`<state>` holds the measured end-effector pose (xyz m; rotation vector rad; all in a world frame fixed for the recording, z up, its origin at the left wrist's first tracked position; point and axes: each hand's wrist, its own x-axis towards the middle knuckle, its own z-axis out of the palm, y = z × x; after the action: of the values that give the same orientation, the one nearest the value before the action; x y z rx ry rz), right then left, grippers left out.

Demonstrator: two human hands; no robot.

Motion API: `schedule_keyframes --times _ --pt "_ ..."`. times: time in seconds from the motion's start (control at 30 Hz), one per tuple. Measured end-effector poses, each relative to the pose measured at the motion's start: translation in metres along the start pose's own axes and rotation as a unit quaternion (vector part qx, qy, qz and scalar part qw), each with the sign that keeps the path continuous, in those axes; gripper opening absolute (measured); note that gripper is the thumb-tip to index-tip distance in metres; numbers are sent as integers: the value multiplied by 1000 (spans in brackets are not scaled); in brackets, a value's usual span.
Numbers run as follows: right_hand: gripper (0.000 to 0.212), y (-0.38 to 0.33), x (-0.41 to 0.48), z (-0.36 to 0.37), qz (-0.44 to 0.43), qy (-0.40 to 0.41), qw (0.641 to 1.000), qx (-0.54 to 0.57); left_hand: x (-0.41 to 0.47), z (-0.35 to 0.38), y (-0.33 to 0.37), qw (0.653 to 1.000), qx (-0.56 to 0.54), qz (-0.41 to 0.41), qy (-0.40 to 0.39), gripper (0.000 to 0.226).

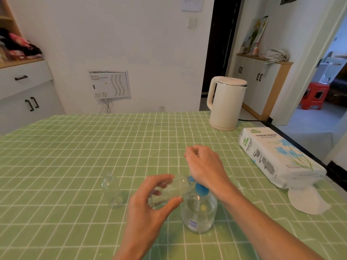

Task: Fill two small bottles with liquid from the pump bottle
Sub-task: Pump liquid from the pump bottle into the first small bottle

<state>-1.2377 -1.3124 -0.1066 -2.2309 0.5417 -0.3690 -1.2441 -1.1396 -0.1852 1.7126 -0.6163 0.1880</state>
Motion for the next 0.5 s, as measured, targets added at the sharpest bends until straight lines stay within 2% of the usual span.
schedule_keyframes --times 0.5 --pt "45 3 -1 2 -6 3 1000 -16 -2 0 3 1000 2 0 2 49"
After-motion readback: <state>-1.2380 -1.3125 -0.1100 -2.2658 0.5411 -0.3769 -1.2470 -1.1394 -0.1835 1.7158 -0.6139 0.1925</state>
